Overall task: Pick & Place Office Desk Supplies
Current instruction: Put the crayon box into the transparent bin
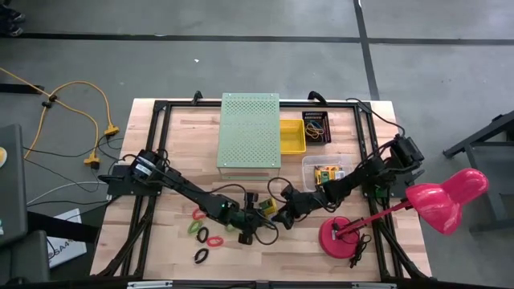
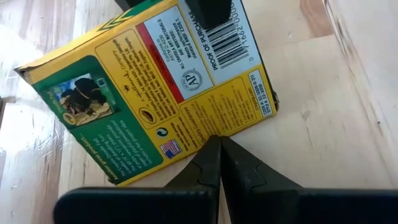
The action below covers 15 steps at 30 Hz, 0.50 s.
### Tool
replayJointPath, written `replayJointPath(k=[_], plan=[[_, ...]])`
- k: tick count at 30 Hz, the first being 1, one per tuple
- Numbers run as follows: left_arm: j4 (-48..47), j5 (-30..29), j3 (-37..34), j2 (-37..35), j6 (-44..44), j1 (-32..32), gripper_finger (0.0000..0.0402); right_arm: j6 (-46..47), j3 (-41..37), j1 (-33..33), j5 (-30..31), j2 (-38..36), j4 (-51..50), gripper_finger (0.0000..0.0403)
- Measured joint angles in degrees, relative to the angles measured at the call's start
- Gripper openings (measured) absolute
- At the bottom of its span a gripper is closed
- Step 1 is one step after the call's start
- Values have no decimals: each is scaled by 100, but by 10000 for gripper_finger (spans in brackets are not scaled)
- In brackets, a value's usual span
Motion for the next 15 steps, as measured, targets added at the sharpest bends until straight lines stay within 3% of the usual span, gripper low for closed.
replayJointPath(k=[10, 15], plan=[[28, -39, 0, 2, -2, 2, 1, -2, 0, 0, 21, 0, 1, 184], [30, -41, 0, 2, -2, 2, 1, -4, 0, 0, 63, 0, 2, 159]])
